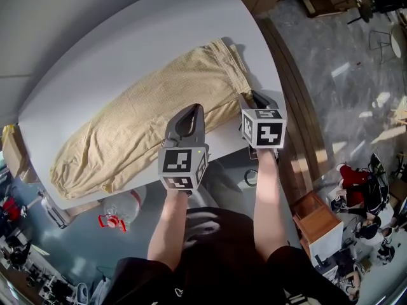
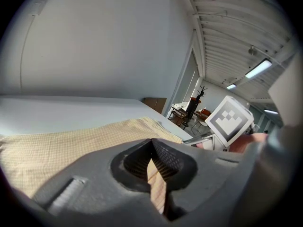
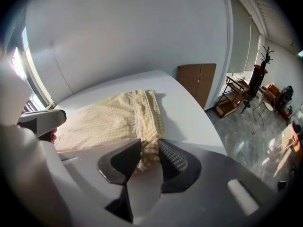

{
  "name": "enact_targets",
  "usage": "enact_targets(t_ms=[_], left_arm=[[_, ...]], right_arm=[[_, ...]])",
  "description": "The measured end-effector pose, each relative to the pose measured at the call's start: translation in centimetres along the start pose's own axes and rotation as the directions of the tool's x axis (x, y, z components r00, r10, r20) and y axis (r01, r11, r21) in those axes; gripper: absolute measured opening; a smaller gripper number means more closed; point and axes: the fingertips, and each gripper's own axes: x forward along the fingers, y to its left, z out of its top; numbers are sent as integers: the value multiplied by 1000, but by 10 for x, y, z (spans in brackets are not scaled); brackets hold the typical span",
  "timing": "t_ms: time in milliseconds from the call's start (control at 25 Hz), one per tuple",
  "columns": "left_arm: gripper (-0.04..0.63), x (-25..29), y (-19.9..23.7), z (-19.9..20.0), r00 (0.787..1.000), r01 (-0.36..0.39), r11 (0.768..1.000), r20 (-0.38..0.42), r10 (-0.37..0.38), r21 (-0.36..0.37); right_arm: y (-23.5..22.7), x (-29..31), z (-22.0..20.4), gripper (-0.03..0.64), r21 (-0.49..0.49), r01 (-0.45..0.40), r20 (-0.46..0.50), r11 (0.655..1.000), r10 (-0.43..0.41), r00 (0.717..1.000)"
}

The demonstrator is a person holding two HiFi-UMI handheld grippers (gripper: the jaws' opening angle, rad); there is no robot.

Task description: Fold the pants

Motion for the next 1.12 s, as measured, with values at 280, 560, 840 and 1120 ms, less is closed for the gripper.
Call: enact_targets(t_ms=[280,560,840,1120], left_arm=[[5,-20,6,5,1000,-4,1000,25,4,-9],[5,-57,40,4,997,-64,998,37,65,-18],[5,-109,73,18,990,-114,992,81,118,-49],[5,-161,112,30,973,-177,981,134,186,-80]], right_arm=[[7,-7,4,72,25,-15,48,1000,14,999],[22,-37,24,66,21,0,126,1000,-3,992],[54,-65,51,64,15,-35,200,999,31,979],[108,-79,73,66,-39,-78,243,996,85,966]])
